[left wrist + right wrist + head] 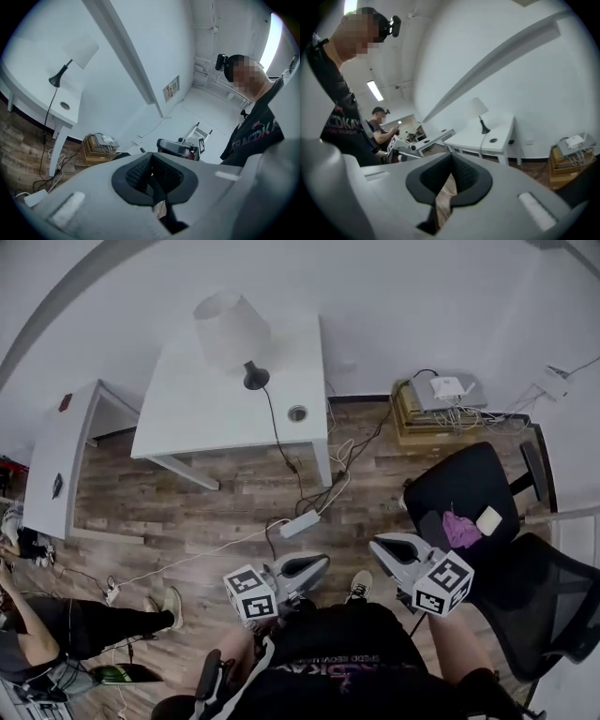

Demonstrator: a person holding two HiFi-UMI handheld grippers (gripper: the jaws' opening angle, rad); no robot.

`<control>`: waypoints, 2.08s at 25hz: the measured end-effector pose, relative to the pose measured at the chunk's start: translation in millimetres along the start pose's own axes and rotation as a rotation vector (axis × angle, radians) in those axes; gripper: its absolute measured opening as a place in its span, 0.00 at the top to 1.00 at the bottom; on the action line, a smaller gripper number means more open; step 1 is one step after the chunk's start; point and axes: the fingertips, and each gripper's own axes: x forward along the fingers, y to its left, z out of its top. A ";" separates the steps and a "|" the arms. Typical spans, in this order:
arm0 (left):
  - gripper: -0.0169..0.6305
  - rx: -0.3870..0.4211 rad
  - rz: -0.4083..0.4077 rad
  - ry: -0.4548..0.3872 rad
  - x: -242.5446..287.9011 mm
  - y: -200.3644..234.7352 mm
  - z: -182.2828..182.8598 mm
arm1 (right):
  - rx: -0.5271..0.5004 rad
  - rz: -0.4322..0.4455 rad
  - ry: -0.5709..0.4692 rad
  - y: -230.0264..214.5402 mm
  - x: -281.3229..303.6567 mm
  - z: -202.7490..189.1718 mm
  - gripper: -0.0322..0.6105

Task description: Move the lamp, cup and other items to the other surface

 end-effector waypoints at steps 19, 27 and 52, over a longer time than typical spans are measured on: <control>0.98 0.013 0.123 -0.194 -176.4 29.8 48.5 | -0.119 0.414 0.132 191.2 174.3 -10.8 0.94; 0.98 0.019 0.172 -0.196 -236.8 43.2 37.1 | -0.106 0.459 0.179 223.5 210.5 -40.1 0.94; 0.98 -0.081 0.124 -0.285 -289.8 58.7 31.1 | -0.112 0.443 0.257 256.0 247.6 -58.1 0.94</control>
